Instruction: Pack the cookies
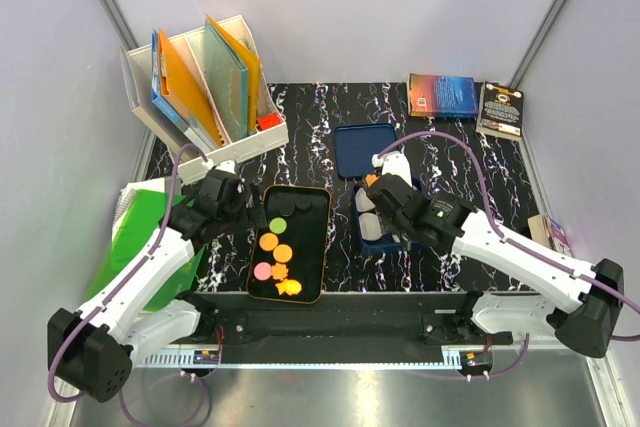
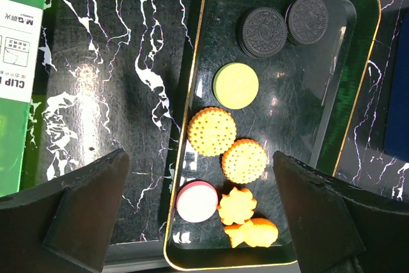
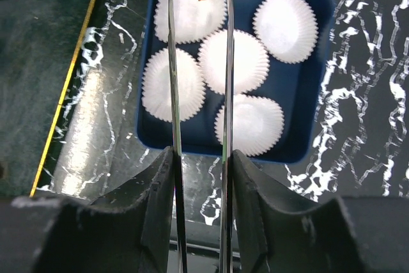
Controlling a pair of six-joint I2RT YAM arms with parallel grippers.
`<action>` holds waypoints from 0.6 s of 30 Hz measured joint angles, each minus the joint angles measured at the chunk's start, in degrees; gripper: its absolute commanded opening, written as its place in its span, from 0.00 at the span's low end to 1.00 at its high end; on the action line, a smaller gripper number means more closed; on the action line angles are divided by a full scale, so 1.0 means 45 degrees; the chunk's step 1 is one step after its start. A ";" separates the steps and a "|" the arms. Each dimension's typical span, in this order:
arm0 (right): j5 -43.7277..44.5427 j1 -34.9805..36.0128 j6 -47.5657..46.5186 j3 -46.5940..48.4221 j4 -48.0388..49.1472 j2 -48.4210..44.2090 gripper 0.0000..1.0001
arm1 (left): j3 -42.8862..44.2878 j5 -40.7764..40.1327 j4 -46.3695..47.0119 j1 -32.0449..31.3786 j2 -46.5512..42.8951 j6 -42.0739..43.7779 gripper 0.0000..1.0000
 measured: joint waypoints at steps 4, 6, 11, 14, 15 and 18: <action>-0.0238 -0.0078 -0.0005 -0.0005 0.0340 0.0321 0.45 | 0.0000 0.0000 -0.0010 -0.0005 0.0000 0.0000 0.99; -0.0316 -0.0136 -0.0010 -0.0005 0.0491 0.0573 0.47 | 0.0000 0.0000 -0.0010 -0.0010 0.0000 0.0000 0.99; -0.0379 -0.0330 -0.0044 -0.0092 0.0758 0.0986 0.51 | 0.0000 0.0000 -0.0015 -0.0015 0.0019 0.0000 0.99; -0.0418 -0.0457 -0.0058 -0.0102 0.0821 0.1073 0.55 | 0.0000 0.0005 -0.0015 -0.0010 0.0112 0.0005 0.99; -0.0423 -0.0476 -0.0068 -0.0102 0.0835 0.1078 0.59 | 0.0000 0.0005 -0.0019 -0.0015 0.0151 0.0000 0.99; -0.0432 -0.0525 -0.0131 -0.0102 0.0894 0.1083 0.60 | 0.0000 0.0010 -0.0039 -0.0010 0.0194 0.0005 0.99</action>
